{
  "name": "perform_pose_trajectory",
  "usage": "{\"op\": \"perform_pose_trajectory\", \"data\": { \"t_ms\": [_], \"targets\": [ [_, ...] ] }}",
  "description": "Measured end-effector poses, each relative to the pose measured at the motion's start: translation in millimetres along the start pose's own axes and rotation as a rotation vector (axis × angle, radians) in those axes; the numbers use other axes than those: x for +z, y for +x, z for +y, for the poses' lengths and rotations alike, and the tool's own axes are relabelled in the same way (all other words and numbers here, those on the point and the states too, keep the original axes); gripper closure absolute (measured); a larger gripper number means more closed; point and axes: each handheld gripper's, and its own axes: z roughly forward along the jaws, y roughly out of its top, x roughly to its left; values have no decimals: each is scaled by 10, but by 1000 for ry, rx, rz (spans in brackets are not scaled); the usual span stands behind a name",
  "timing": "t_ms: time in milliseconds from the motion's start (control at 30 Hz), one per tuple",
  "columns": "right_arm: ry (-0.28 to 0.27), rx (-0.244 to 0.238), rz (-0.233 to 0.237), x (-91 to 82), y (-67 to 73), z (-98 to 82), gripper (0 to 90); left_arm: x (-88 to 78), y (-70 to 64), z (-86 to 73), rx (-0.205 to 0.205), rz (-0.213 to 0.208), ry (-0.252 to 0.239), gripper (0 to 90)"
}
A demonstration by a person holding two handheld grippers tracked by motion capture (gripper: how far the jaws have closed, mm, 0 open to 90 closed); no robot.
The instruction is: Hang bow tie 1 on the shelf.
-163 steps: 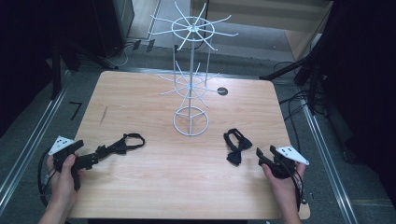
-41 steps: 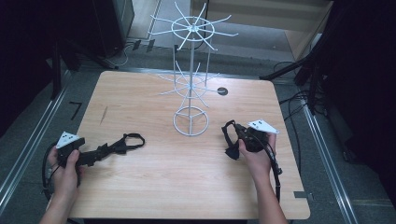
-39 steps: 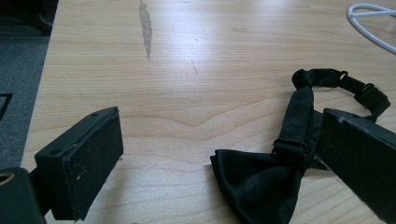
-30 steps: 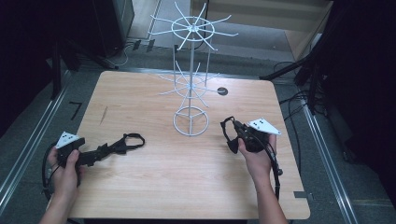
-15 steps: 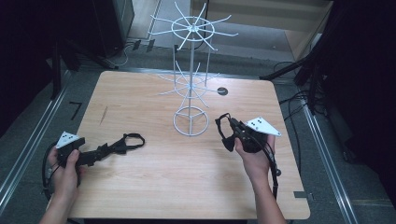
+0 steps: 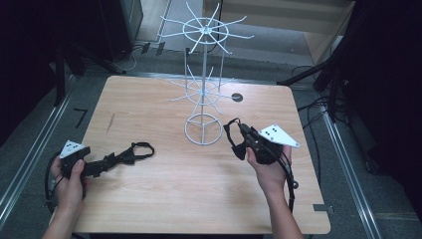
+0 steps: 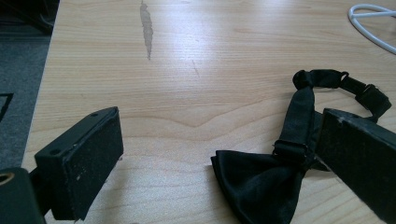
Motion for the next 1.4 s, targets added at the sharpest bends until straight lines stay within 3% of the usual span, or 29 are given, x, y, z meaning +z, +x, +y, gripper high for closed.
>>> {"op": "perform_pose_trajectory", "data": {
  "t_ms": [567, 1400],
  "targets": [
    [-60, -32, 40, -118, 228, 178, 900, 0, -3, -1, 0, -1, -3, 15],
    [-134, -75, 70, -248, 411, 375, 900, 0, -8, -1, 6, -2, -1, 15]
  ]
}}
